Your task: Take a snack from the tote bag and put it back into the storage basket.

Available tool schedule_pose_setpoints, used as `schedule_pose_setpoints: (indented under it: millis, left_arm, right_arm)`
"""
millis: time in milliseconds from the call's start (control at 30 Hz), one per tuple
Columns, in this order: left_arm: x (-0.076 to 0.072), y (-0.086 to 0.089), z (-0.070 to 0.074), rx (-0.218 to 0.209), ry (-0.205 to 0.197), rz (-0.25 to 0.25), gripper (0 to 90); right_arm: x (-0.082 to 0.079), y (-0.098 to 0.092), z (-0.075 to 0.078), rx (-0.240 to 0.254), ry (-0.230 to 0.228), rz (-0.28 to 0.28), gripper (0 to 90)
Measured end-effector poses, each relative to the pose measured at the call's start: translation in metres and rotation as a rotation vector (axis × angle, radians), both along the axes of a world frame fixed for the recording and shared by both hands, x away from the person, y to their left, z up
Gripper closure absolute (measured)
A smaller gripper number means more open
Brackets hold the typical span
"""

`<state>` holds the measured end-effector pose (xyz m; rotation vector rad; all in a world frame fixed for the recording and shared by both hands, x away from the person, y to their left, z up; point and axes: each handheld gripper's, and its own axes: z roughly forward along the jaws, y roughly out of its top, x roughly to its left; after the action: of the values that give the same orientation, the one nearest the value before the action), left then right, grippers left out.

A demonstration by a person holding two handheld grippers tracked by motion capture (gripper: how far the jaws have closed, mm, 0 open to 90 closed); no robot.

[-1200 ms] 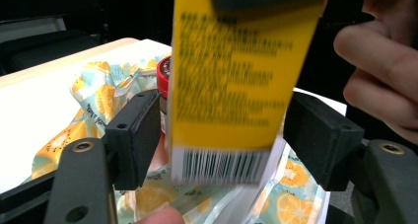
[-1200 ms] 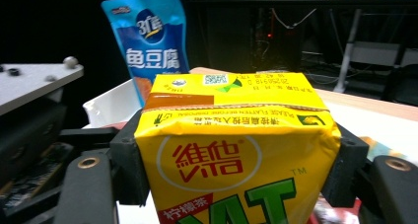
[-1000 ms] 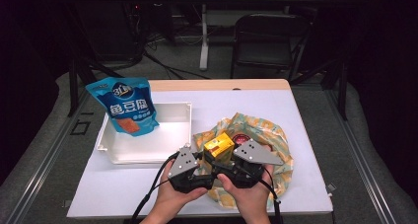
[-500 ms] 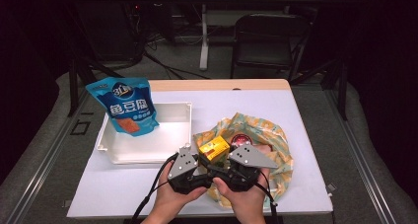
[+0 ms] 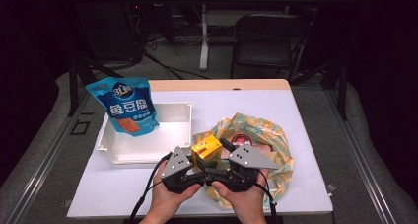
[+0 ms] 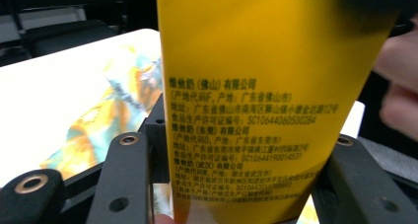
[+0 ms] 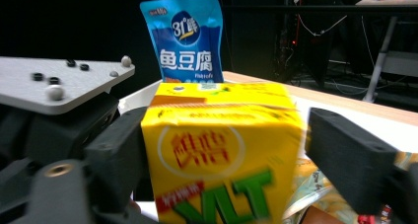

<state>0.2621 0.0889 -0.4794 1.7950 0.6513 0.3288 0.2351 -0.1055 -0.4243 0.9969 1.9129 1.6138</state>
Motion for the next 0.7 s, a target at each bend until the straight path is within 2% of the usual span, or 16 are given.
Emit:
schedule_pose_setpoints:
  millis: [100,133,167,233,367,433,467,600,633,700]
  left_arm:
    - [0.004,0.011,0.000,-0.017,0.001,0.028,51.6]
    - [0.005,0.015,0.001,-0.026,0.003,0.049,51.7]
    - [0.007,0.019,0.002,-0.033,0.009,0.041,51.7]
    - [0.009,0.027,0.003,-0.042,0.001,0.069,51.7]
    - [0.013,0.046,0.005,-0.055,-0.007,0.110,51.7]
    - [0.015,0.054,0.005,-0.066,-0.014,0.149,51.7]
    - [0.017,0.059,0.005,-0.069,-0.005,0.140,51.7]
    - [0.022,0.072,0.002,-0.072,-0.003,0.171,51.6]
    - [0.023,0.073,0.001,-0.072,-0.007,0.198,51.6]
    - [0.026,0.079,-0.001,-0.075,0.006,0.194,51.6]
  right_arm:
    - [0.000,-0.006,0.002,0.014,-0.006,0.028,14.6]
    - [0.000,-0.007,0.003,0.018,-0.011,0.018,14.6]
    - [0.000,-0.010,0.003,0.017,-0.009,0.018,14.6]
    - [0.002,-0.014,0.004,0.020,-0.003,0.018,14.6]
    - [0.005,-0.024,0.003,0.012,-0.005,-0.007,14.6]
    - [0.008,-0.031,0.002,0.003,0.003,-0.025,14.6]
    - [0.009,-0.035,0.000,0.007,0.007,-0.033,14.7]
    - [0.013,-0.052,-0.003,0.024,0.023,-0.062,14.9]
    - [0.013,-0.055,-0.003,0.020,0.019,-0.070,14.9]
    - [0.010,-0.064,-0.004,0.013,0.010,-0.081,14.9]
